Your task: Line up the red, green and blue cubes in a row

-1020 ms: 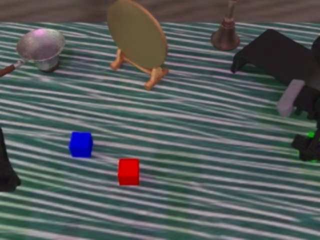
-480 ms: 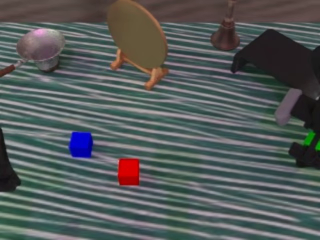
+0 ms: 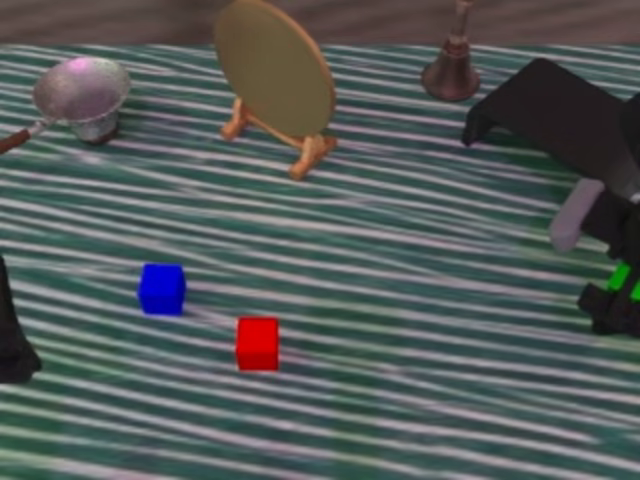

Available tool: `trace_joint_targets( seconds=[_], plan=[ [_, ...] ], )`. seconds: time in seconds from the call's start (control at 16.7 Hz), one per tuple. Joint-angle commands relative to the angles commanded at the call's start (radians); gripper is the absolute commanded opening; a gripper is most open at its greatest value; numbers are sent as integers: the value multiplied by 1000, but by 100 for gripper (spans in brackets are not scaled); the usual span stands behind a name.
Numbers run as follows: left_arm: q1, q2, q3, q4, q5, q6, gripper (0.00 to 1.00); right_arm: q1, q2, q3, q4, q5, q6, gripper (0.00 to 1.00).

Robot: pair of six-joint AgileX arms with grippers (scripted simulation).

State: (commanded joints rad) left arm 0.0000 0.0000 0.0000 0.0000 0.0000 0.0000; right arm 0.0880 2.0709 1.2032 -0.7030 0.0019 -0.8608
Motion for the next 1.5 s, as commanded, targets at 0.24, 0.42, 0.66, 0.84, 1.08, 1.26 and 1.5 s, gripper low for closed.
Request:
trace_joint_targets(
  seconds=[0.24,0.42,0.66,0.84,1.08,1.26,1.5],
  plan=[
    [0,0,0,0,0,0,100,0,0,0,0,0,0,2],
    [0,0,0,0,0,0,100,0,0,0,0,0,0,0],
    [0,0,0,0,0,0,100,0,0,0,0,0,0,0],
    [0,0,0,0,0,0,100,3,-48,11,-45,-15,22,0],
    [0,0,0,0,0,0,100,7,-89,69,-155,-11,19,0],
    [0,0,0,0,0,0,100,8,-140,129,-264,-15,20,0],
    [0,0,0,0,0,0,100,11,-161,150,-298,-16,19,0]
  ],
)
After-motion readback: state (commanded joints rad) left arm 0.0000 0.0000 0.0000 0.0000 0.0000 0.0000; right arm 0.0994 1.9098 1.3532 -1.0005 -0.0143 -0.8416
